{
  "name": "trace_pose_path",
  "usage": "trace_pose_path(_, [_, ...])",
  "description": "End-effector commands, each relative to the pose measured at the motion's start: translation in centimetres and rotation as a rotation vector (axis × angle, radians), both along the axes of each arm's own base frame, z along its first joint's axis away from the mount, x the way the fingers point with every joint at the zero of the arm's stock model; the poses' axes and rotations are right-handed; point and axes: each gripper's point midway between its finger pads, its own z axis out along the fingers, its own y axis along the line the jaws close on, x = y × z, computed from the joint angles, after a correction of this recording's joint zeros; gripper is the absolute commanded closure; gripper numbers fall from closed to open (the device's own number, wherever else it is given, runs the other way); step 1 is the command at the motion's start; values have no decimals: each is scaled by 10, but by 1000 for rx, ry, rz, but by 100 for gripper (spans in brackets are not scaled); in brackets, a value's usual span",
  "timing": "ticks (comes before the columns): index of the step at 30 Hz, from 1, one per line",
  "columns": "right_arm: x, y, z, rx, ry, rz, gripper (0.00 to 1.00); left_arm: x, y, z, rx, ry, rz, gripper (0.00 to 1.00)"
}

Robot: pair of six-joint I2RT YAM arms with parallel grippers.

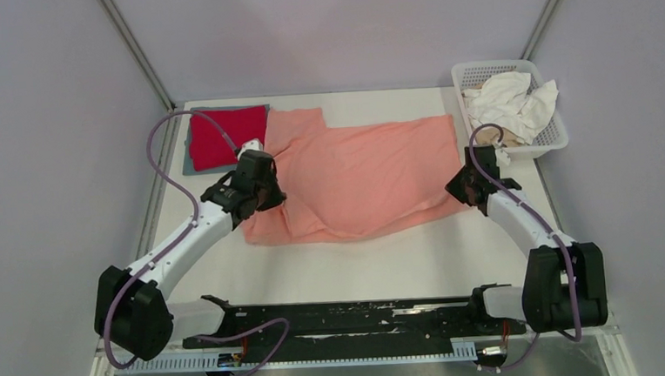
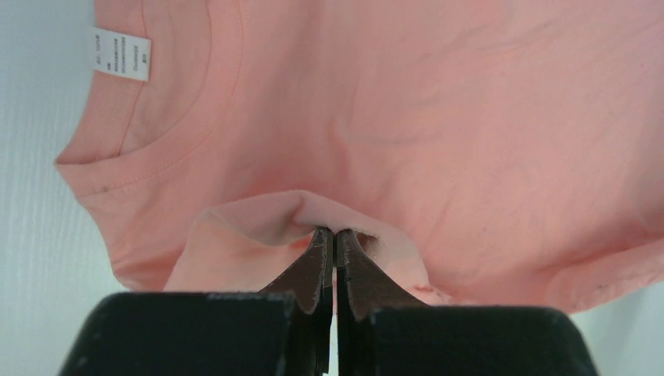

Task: Fold and stack the t-shirts
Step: Fold the flattened tshirt in 1/3 of the way

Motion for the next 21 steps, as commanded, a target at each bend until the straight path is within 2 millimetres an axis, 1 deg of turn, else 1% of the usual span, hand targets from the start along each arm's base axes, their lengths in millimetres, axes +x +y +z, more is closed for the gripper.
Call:
trace_pose_path(1, [33, -7, 26, -49, -88, -4, 100, 29, 12, 17, 12, -45, 47, 100])
trace_pose_path(6, [45, -12, 27, -77, -89, -15, 100, 43, 29, 13, 45, -31, 104, 100])
trace_pose_path(9, [51, -13, 28, -87, -90, -20, 100, 51, 31, 14, 46, -35, 108, 100])
trace_pose_path(10, [53, -13, 27, -88, -86, -19, 100, 54, 32, 11, 50, -28, 106, 100])
trace_pose_path(11, [55, -13, 26, -87, -86, -18, 100, 57, 32, 13, 46, -35, 107, 100])
trace_pose_path(12, [57, -13, 25, -88, -84, -15, 100, 59, 31, 9, 48, -26, 104, 100])
trace_pose_path(13, [59, -13, 24, -89, -81, -15, 100, 63, 31, 11, 45, -32, 108, 100])
trace_pose_path(14, [60, -13, 22, -89, -78, -14, 100, 65, 31, 7, 50, -20, 111, 100])
trace_pose_path(15, [62, -13, 22, -88, -80, -13, 100, 69, 32, 10, 50, -24, 116, 100])
trace_pose_path(16, [65, -12, 21, -87, -82, -9, 100, 71, 33, 6, 60, -13, 122, 100])
trace_pose_path(17, [67, -11, 21, -88, -84, -5, 100, 74, 35, 7, 65, -13, 131, 100])
trace_pose_path(19, [71, -12, 20, -90, -86, -4, 100, 77, 39, 2, 85, 2, 150, 100])
trace_pose_path(21, [73, -12, 19, -93, -88, -5, 100, 80, 45, -6, 102, 22, 170, 100])
